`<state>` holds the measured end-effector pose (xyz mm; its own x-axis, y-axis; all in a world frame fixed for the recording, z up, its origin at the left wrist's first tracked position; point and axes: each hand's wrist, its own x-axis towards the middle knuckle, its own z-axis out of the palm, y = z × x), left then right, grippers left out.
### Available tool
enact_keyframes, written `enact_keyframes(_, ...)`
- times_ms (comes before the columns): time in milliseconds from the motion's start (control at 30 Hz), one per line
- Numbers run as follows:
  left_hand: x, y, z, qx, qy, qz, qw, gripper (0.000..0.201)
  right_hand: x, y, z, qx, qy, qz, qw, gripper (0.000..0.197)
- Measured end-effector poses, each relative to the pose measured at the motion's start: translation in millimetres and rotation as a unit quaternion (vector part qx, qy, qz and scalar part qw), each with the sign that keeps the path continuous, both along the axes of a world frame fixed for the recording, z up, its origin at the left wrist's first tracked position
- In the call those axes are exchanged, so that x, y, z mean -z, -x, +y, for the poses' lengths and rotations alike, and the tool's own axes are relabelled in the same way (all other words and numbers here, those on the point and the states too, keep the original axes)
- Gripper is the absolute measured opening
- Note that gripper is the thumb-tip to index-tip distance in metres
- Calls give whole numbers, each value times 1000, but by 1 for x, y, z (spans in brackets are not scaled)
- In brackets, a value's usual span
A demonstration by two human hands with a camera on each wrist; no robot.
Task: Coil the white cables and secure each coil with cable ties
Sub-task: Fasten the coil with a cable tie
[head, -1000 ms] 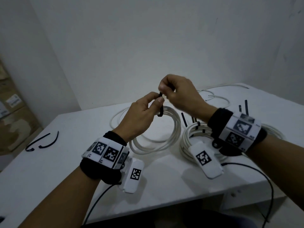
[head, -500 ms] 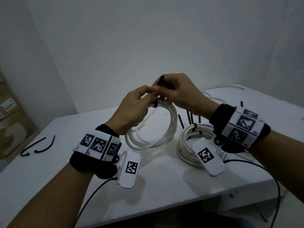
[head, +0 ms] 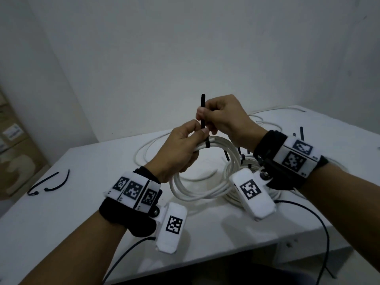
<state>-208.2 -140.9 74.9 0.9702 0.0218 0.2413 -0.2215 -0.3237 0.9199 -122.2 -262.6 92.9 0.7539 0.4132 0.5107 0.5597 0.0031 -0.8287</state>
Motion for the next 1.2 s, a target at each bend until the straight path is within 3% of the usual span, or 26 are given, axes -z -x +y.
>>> enact_keyframes(100,3,-1,-4,-7,-10,19,1000,44,5,-3,1,2,-11,15,1000,30)
enact_keyframes(333,-21,-4,5,7,41,79,996,33,-12,3,-7,-52,-38,9,998,20)
enact_keyframes(433,-35,-3,15,18,79,69,994,31,-13,6,-26,-49,53,-10,997,30)
enact_keyframes(567,-44,-8,27,8,141,52,989,26,11,11,-57,-33,156,-1,987,26)
enact_keyframes(667,-39,-16,19,1,165,46,985,26,20,12,-66,-16,91,43,995,19)
enact_keyframes(767,-33,-18,4,4,218,52,975,28,20,6,-80,21,28,102,994,26)
enact_keyframes(833,-23,-19,-11,-23,206,54,977,39,20,1,-92,43,8,130,991,28)
enact_keyframes(900,-4,-25,-31,-92,116,11,989,45,22,-1,-101,60,-5,140,988,26)
enact_keyframes(967,13,-32,-49,-169,77,-35,982,50,26,1,-109,68,-5,141,988,19)
enact_keyframes(1067,22,-44,-68,-219,98,-52,969,50,31,6,-124,71,-1,148,986,19)
enact_keyframes(1133,22,-49,-78,-221,111,-48,968,43,31,7,-138,67,5,157,985,13)
enact_keyframes(1200,19,-53,-85,-222,121,-50,966,33,29,7,-153,66,11,168,983,18)
